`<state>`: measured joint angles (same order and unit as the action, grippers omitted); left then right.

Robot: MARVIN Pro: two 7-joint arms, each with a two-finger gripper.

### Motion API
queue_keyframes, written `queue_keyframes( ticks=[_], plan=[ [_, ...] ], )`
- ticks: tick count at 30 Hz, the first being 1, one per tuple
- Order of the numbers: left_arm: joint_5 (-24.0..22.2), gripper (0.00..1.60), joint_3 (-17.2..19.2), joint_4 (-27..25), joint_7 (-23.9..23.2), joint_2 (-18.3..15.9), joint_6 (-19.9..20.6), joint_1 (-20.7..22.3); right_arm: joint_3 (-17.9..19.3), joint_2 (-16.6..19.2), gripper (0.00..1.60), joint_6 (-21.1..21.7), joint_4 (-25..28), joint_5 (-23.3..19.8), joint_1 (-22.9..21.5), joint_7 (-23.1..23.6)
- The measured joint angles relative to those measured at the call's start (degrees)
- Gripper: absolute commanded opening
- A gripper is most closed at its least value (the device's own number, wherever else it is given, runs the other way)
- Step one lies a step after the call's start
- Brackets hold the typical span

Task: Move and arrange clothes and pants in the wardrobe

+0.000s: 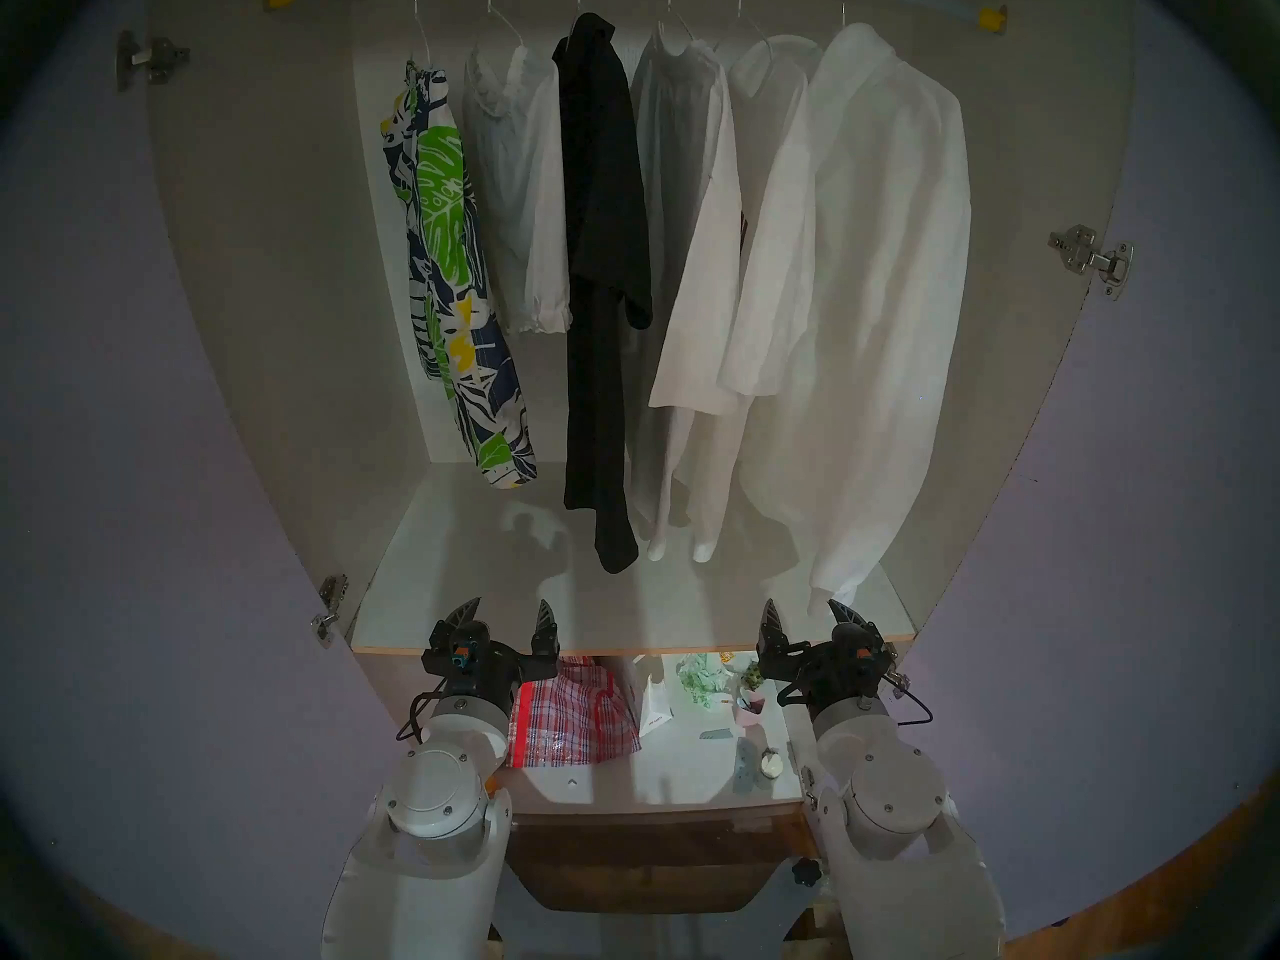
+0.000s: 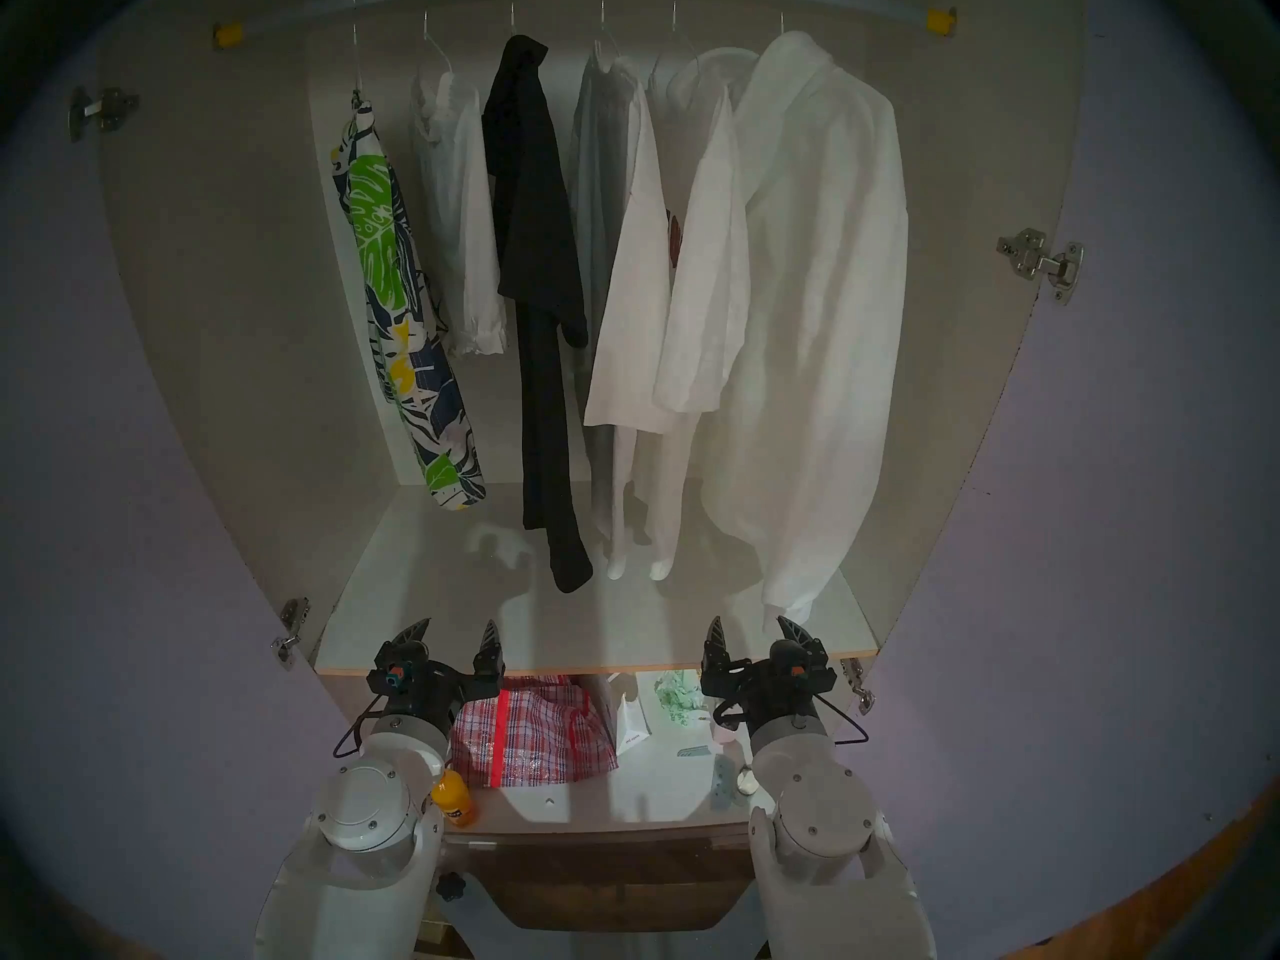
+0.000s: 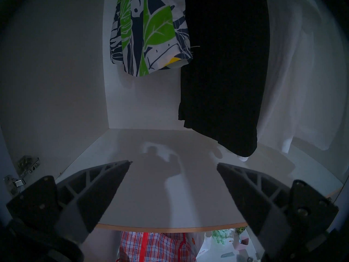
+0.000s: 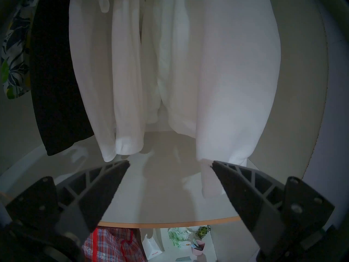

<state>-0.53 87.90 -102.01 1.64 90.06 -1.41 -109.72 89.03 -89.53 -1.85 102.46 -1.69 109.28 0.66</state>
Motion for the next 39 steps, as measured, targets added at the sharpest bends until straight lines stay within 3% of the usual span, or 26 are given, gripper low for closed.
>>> queue_keyframes(
  ticks=[10,15,21,26,28,37,39],
  plan=[
    [0.0,1.60,0.0,0.1,0.0,0.0,0.0,0.0,1.5,1.3,1.60,-2.1,1.3,-3.7,-1.4,3.9],
    [0.0,1.60,0.0,0.1,0.1,0.0,0.0,0.0,2.9,1.8,1.60,-3.9,0.9,-7.9,-3.3,7.2],
    [0.0,1.60,0.0,0.2,0.1,0.0,0.0,0.0,6.0,1.0,1.60,-5.8,-0.2,-21.3,-5.5,16.8],
    [0.0,1.60,0.0,0.2,0.1,0.0,0.0,0.0,7.4,1.1,1.60,-6.2,-1.2,-31.0,-6.5,26.9],
    [-0.1,1.60,0.0,0.2,0.1,0.0,0.0,0.0,7.8,1.0,1.60,-6.2,-1.3,-33.6,-6.7,28.9],
    [-0.1,1.60,0.0,0.1,0.2,-0.1,0.0,0.0,10.3,-0.1,1.60,-6.7,-1.3,-34.6,-8.3,26.3],
    [-0.1,1.60,0.0,0.1,0.2,-0.1,0.0,0.0,10.8,-0.3,1.60,-6.3,-1.7,-37.5,-8.9,27.0]
  ],
)
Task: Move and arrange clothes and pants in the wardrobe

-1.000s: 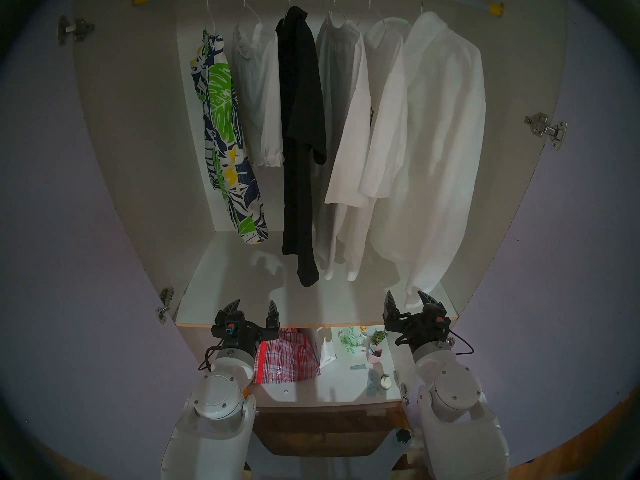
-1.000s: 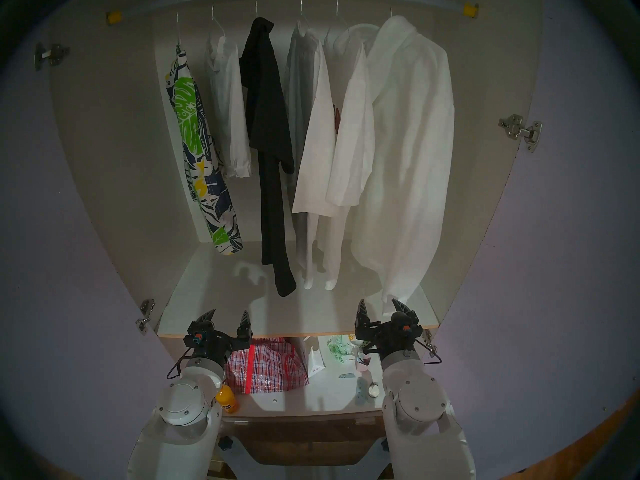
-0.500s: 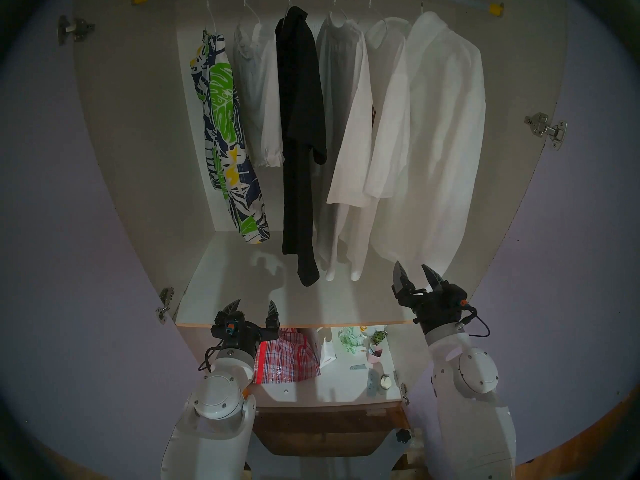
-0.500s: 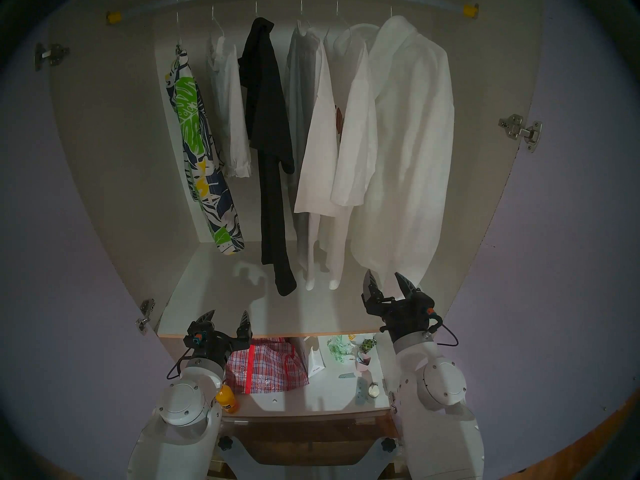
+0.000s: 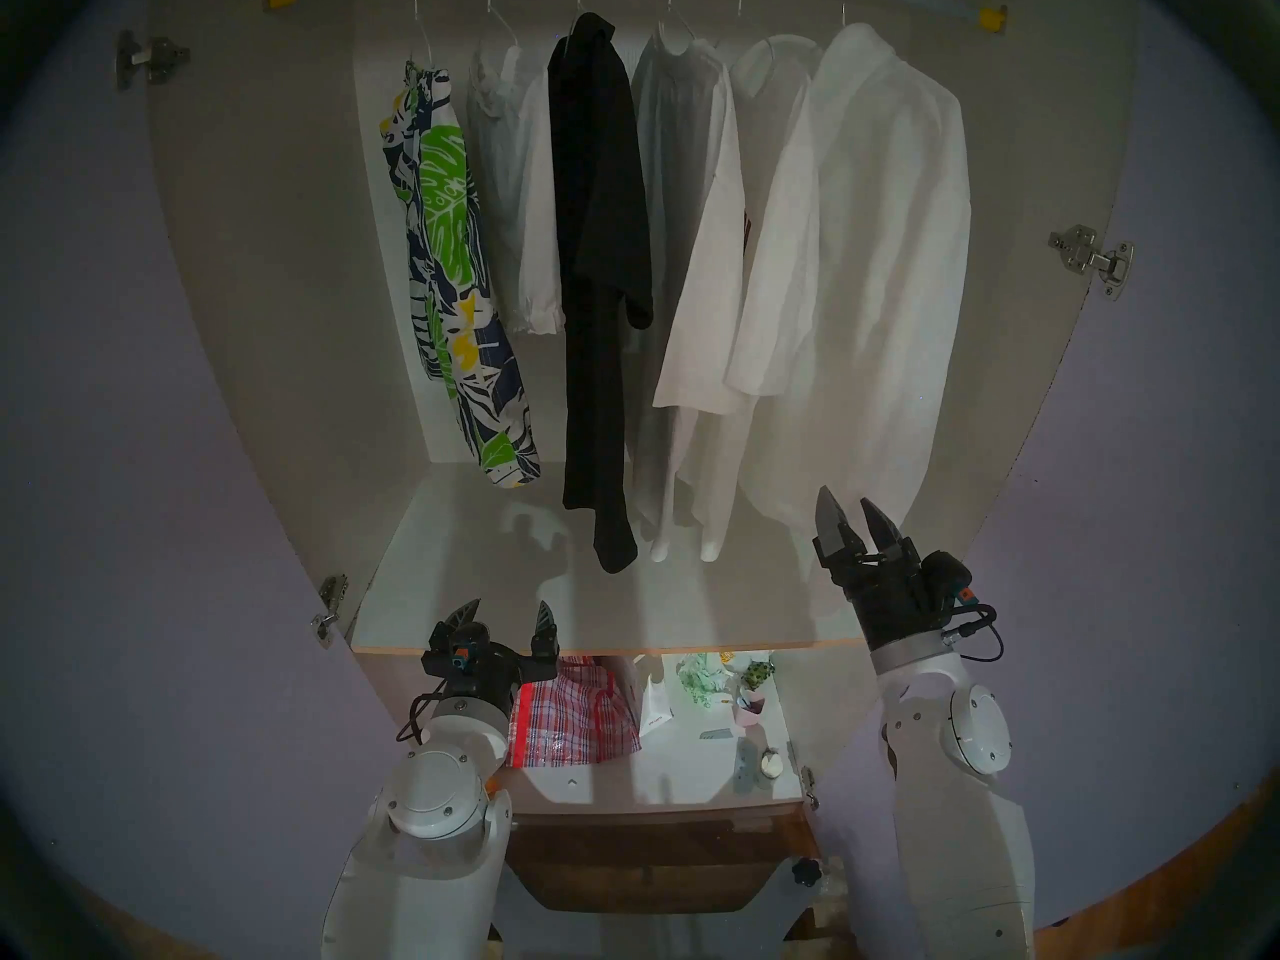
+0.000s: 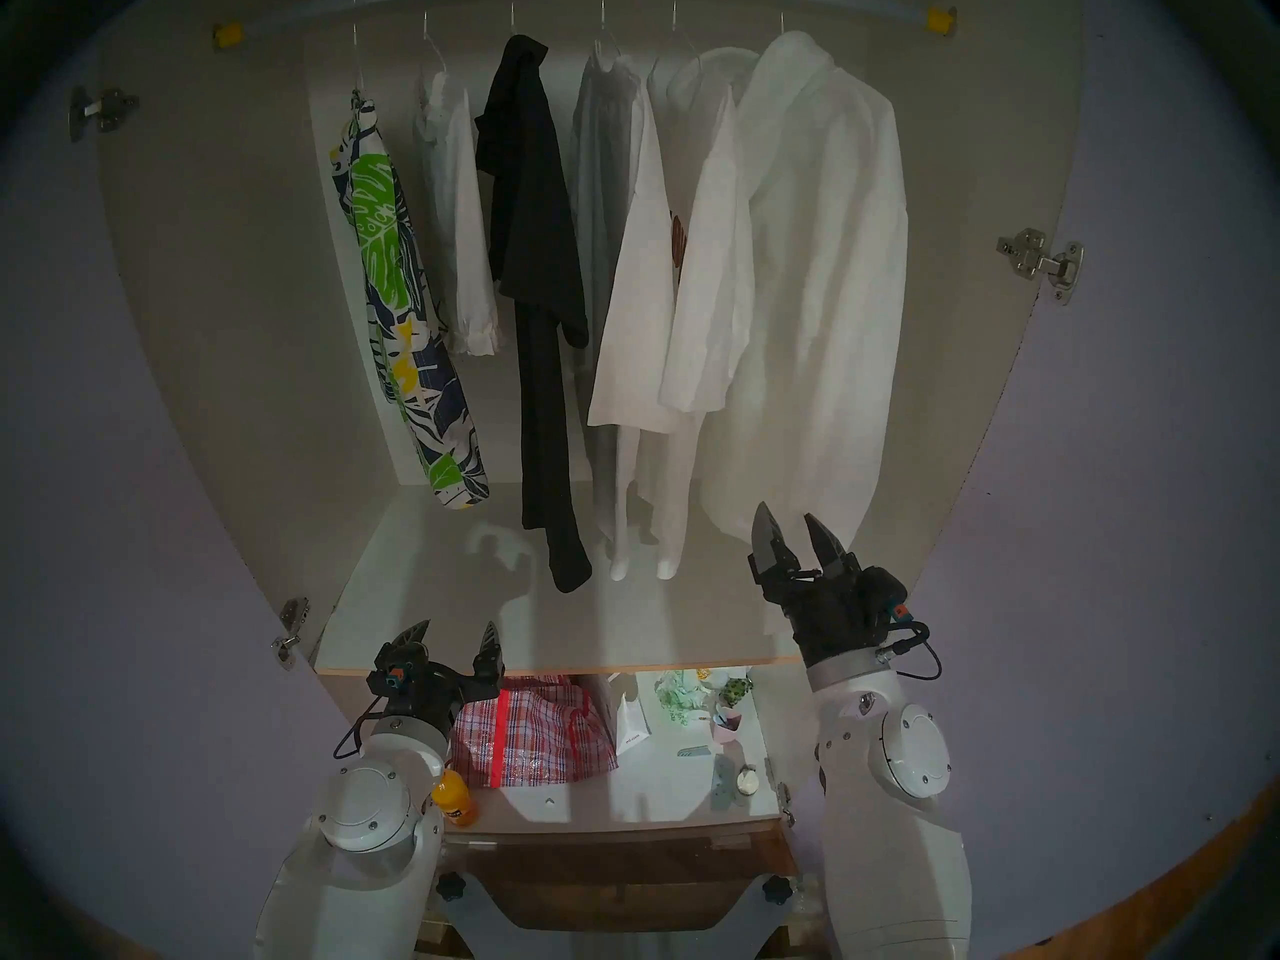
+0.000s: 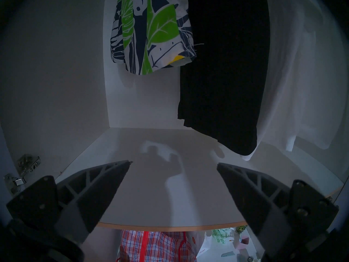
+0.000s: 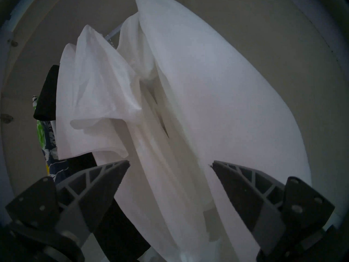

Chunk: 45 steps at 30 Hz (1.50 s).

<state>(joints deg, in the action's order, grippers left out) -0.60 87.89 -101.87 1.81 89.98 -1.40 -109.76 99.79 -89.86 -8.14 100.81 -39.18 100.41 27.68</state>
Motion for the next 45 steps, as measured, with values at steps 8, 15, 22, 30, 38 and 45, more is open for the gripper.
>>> queue_keyframes(
  ticks=[8,15,22,30,38,45],
  plan=[
    [0.0,1.60,0.0,0.0,0.0,0.0,0.0,0.0,0.7,0.9,1.60,4.6,-1.6,-15.5,-1.2,6.4],
    [0.0,1.60,0.0,0.0,0.0,0.0,0.0,0.0,0.4,1.9,1.60,4.8,-2.1,-15.1,-1.4,6.6],
    [0.0,1.60,0.0,0.0,0.0,0.0,0.0,0.0,1.1,2.1,1.60,5.4,-2.8,-17.0,-2.8,7.0],
    [-0.1,1.60,0.0,0.0,0.1,-0.1,0.0,0.0,2.5,1.9,1.60,5.9,-4.2,-24.5,-5.4,7.5],
    [-0.1,1.60,0.0,0.0,0.1,-0.1,0.0,0.0,4.2,-0.5,1.60,3.6,-4.6,-26.0,-7.7,7.5],
    [-0.1,1.60,0.0,0.0,0.1,-0.1,0.0,0.0,5.8,-0.7,1.60,3.7,-5.4,-28.6,-10.4,7.8]
  ],
)
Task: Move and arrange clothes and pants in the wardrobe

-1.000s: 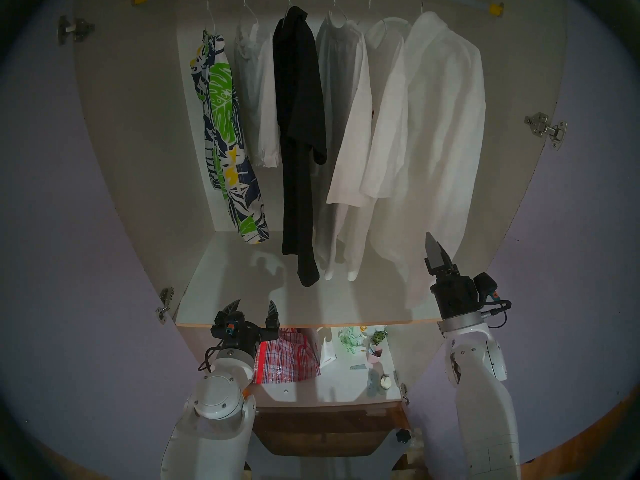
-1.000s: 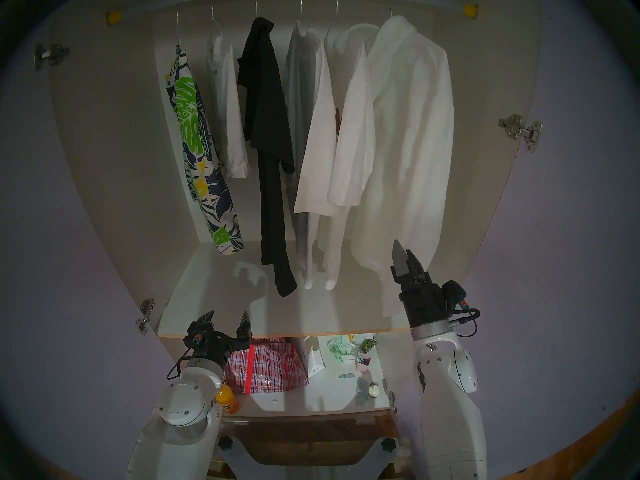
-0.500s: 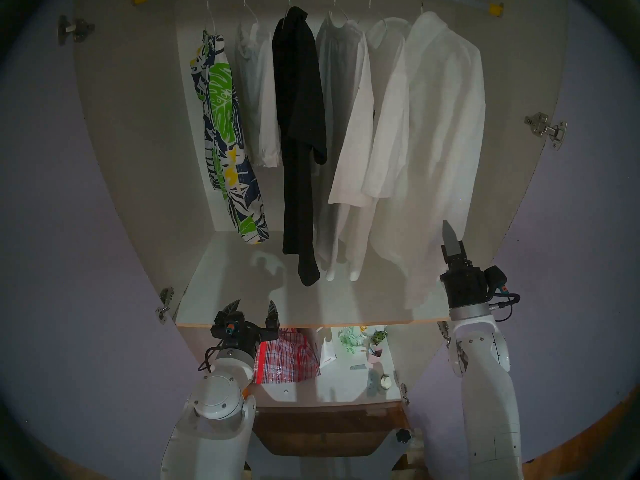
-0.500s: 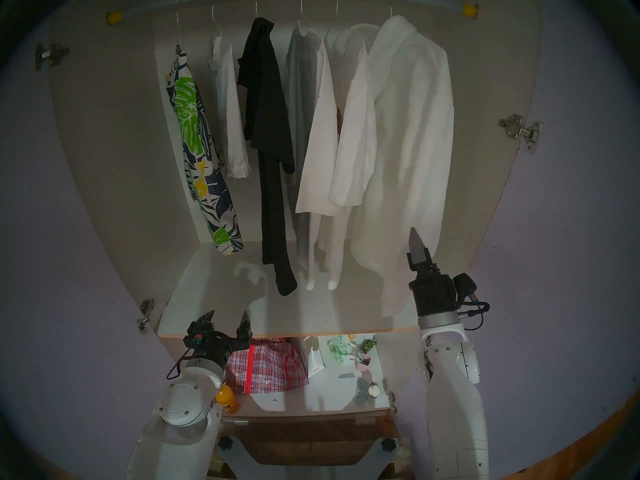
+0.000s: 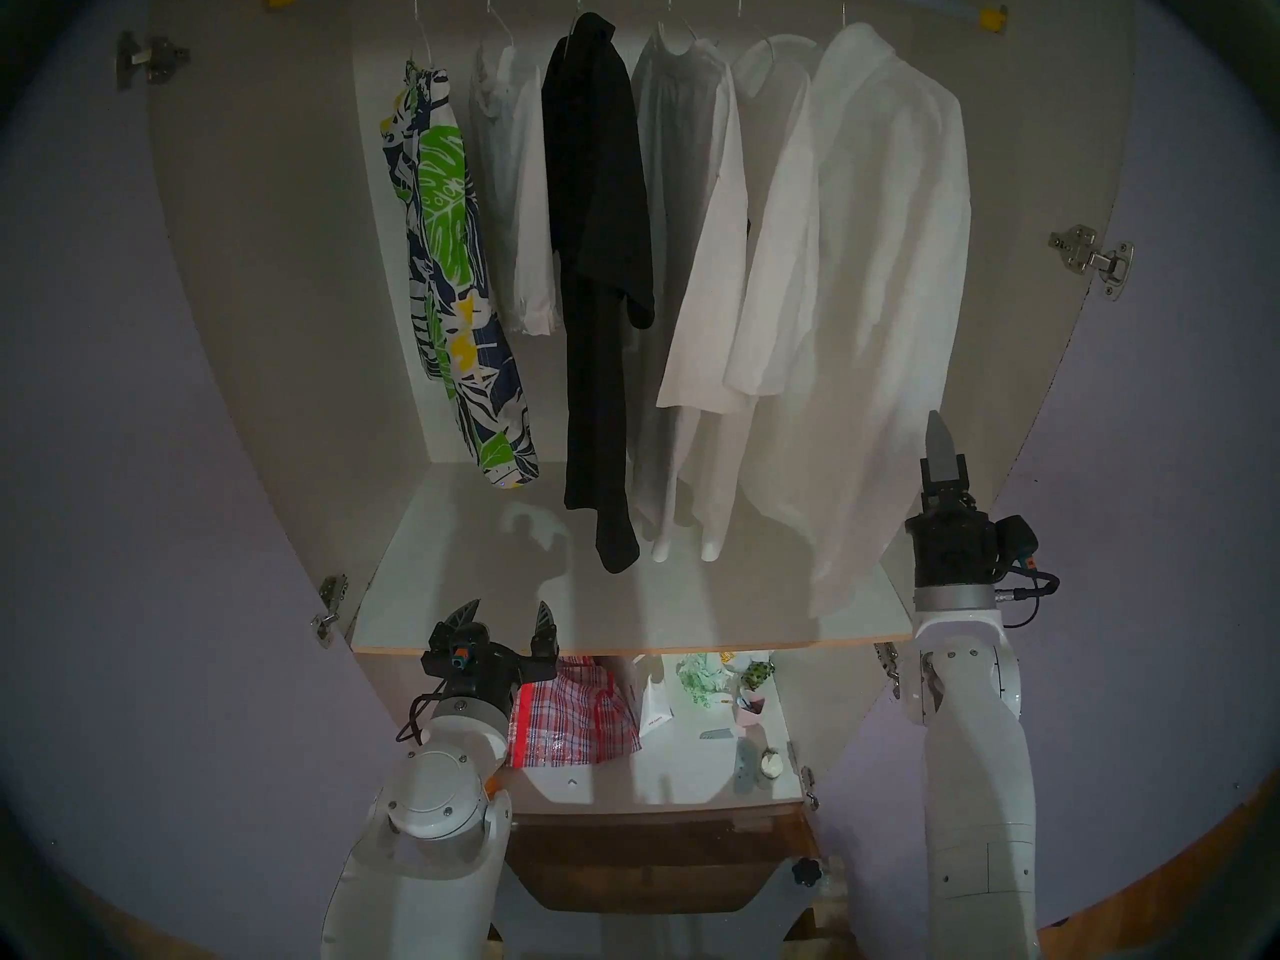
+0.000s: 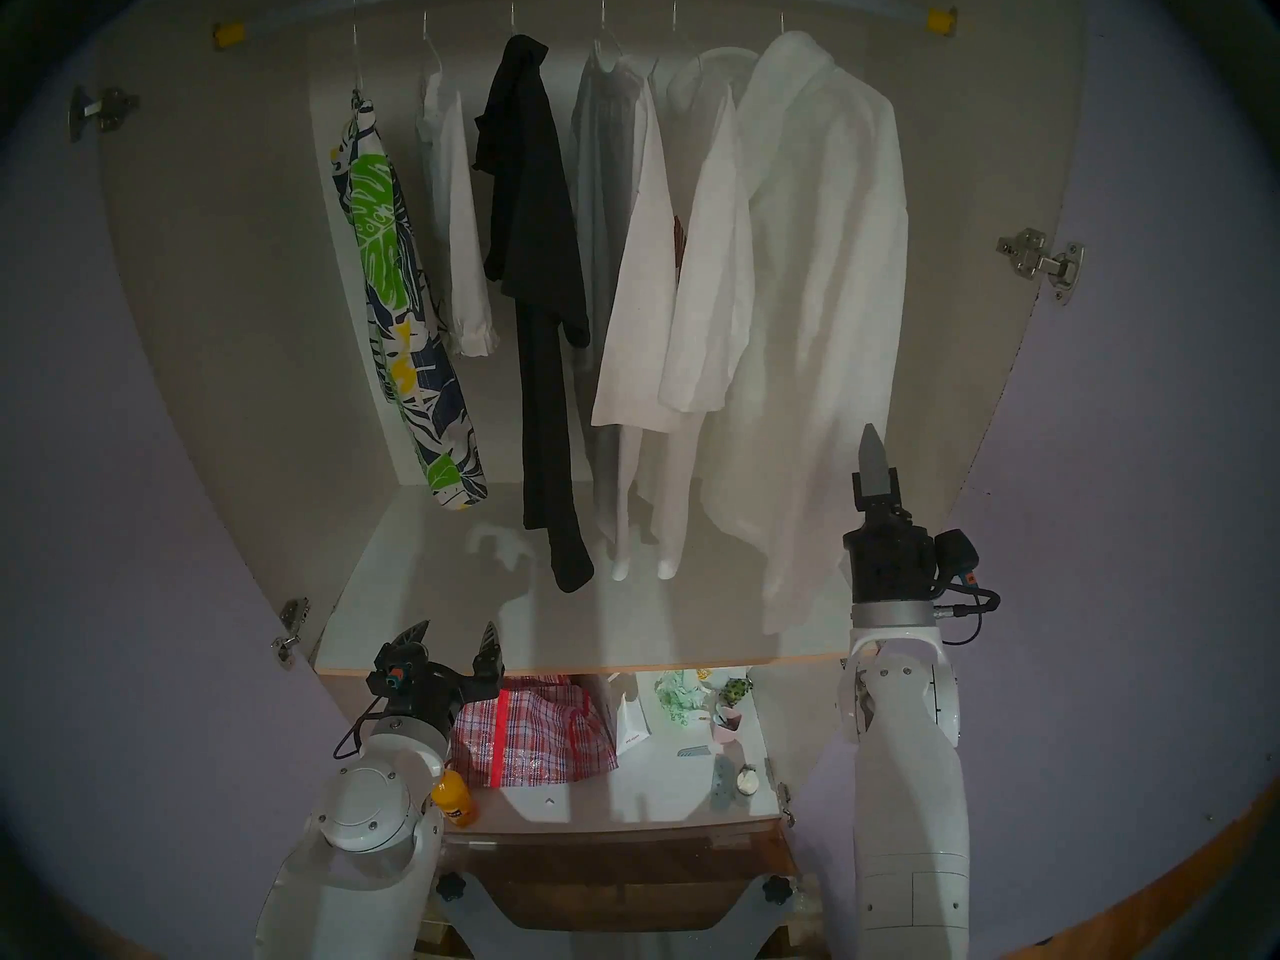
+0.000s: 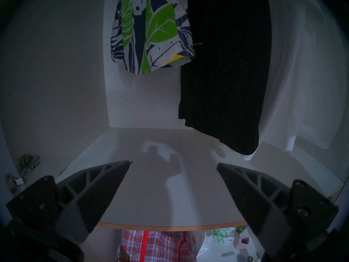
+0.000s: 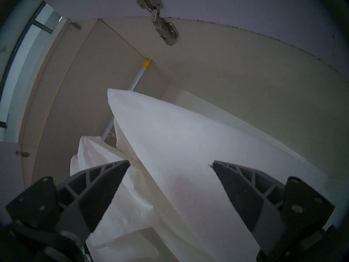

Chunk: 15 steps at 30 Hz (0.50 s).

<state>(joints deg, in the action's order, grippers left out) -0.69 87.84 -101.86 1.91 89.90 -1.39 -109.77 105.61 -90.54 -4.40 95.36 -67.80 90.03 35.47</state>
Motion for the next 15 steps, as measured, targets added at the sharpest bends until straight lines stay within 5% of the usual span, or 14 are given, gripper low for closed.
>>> queue_keyframes(
  ticks=[15],
  plan=[
    [0.0,1.60,0.0,0.0,0.0,0.0,0.0,0.0,3.3,3.7,1.60,2.3,-5.8,-6.6,-6.5,3.3]
  ],
)
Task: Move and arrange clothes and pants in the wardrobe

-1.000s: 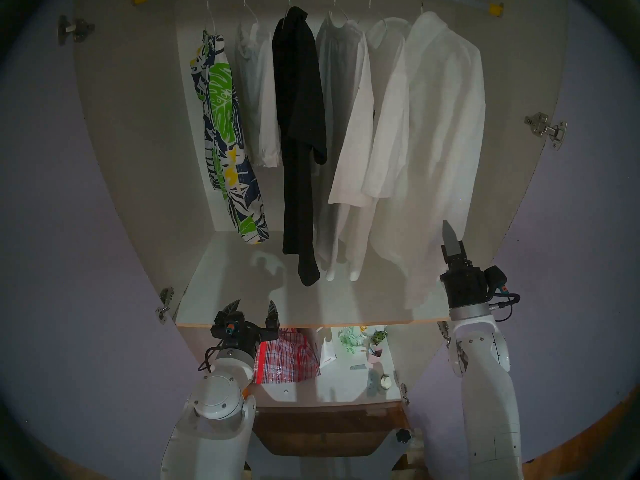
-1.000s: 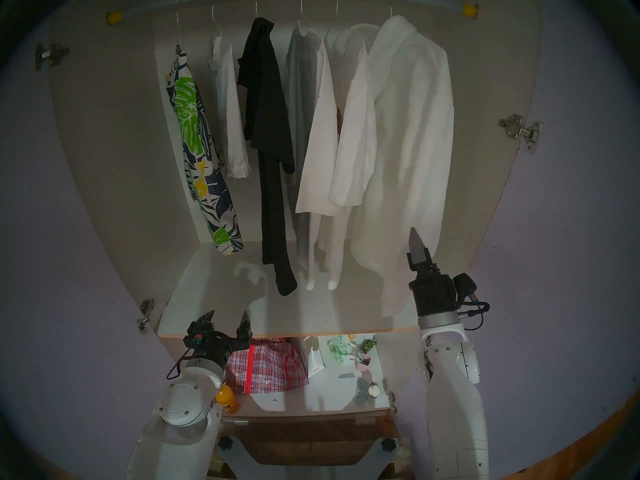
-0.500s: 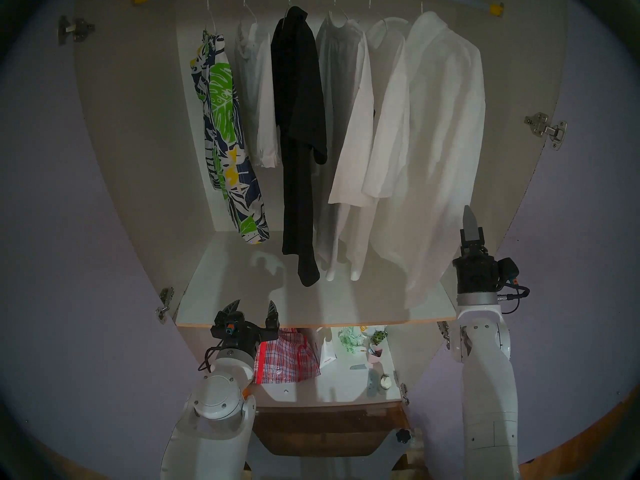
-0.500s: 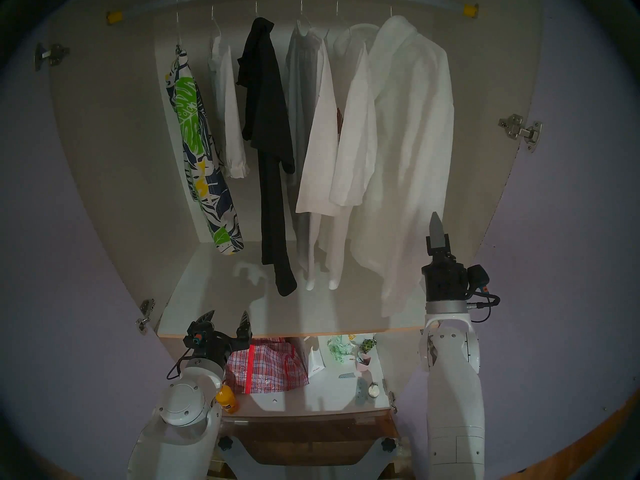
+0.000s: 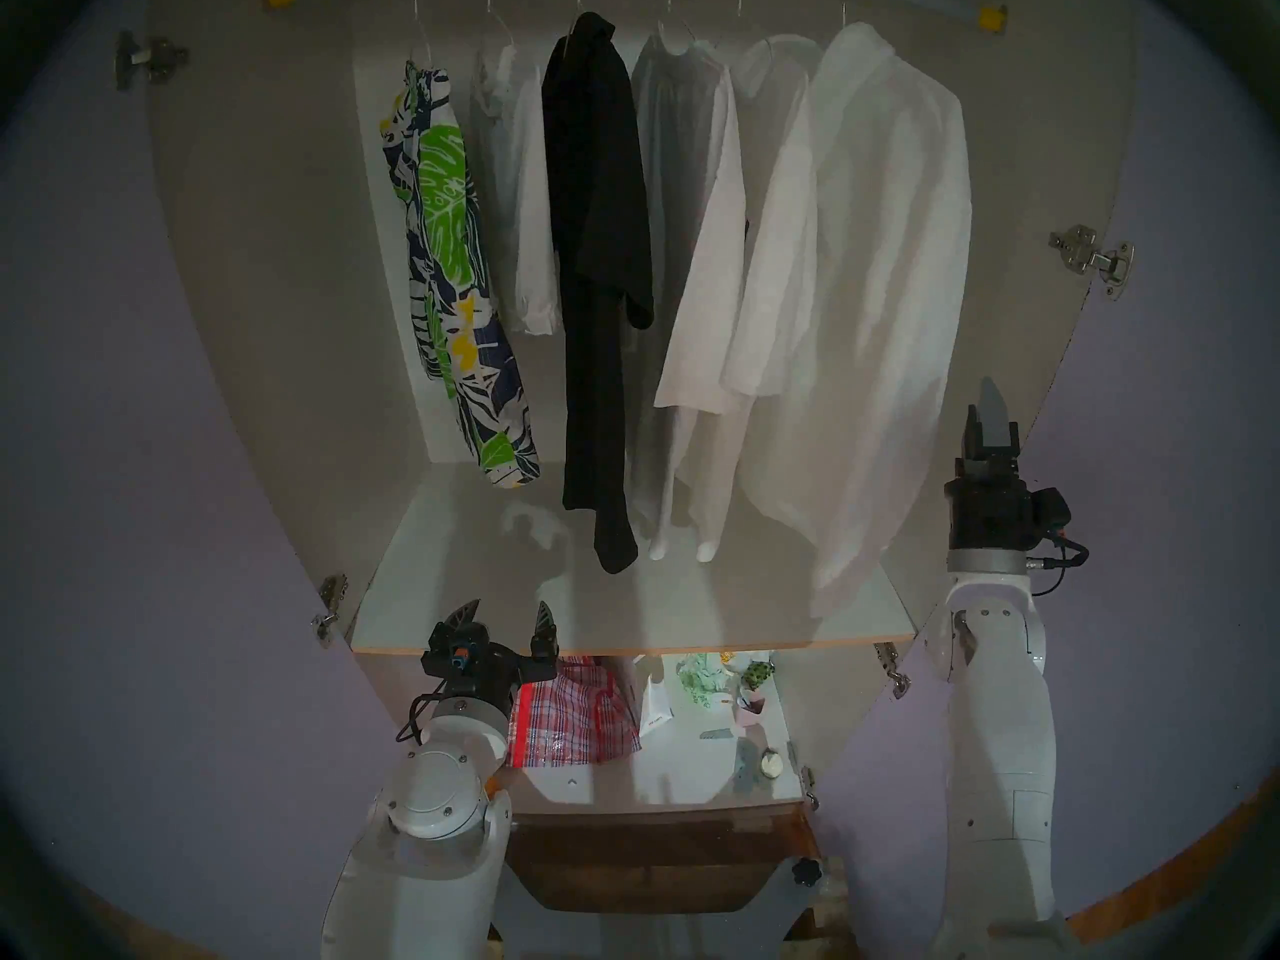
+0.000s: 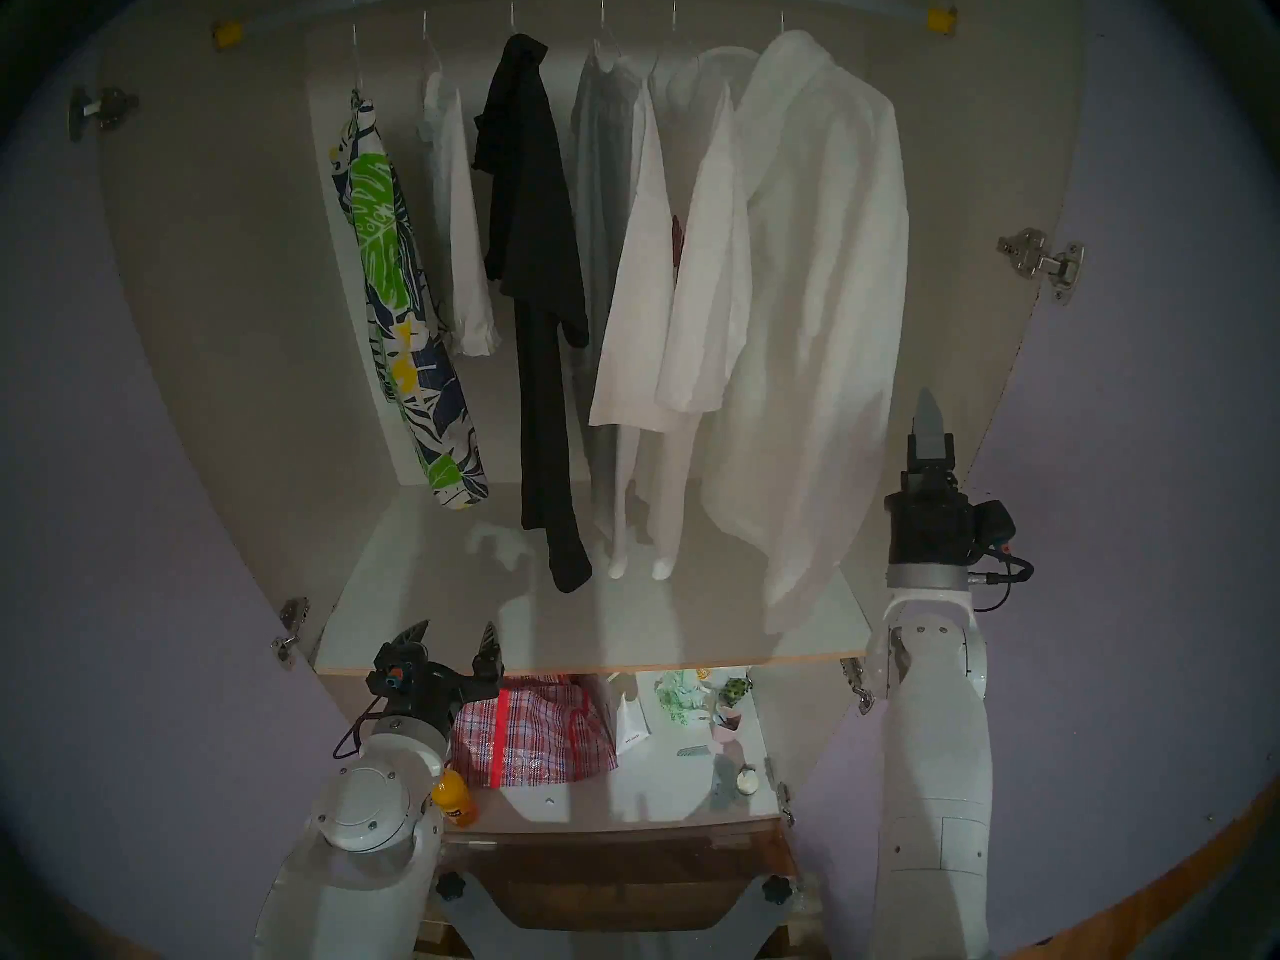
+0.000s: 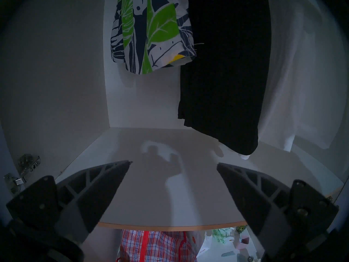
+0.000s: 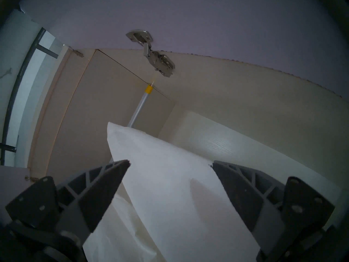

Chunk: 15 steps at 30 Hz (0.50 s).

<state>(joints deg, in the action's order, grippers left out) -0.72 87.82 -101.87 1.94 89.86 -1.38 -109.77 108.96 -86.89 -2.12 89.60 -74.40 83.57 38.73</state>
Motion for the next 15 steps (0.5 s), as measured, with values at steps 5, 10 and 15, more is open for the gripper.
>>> queue_keyframes(
  ticks=[5,10,15],
  plan=[
    [0.0,1.60,0.0,0.0,0.0,0.0,0.0,0.0,0.8,0.7,1.60,0.1,-0.9,-0.8,-1.0,0.6],
    [0.0,1.60,0.0,0.0,0.0,0.0,0.0,0.0,1.1,2.0,1.60,1.7,-1.4,-1.7,-2.0,0.2],
    [0.0,1.60,0.0,0.0,0.0,0.0,0.0,0.0,0.8,2.7,1.60,4.5,-2.4,-3.1,-3.1,-1.0]
  ],
)
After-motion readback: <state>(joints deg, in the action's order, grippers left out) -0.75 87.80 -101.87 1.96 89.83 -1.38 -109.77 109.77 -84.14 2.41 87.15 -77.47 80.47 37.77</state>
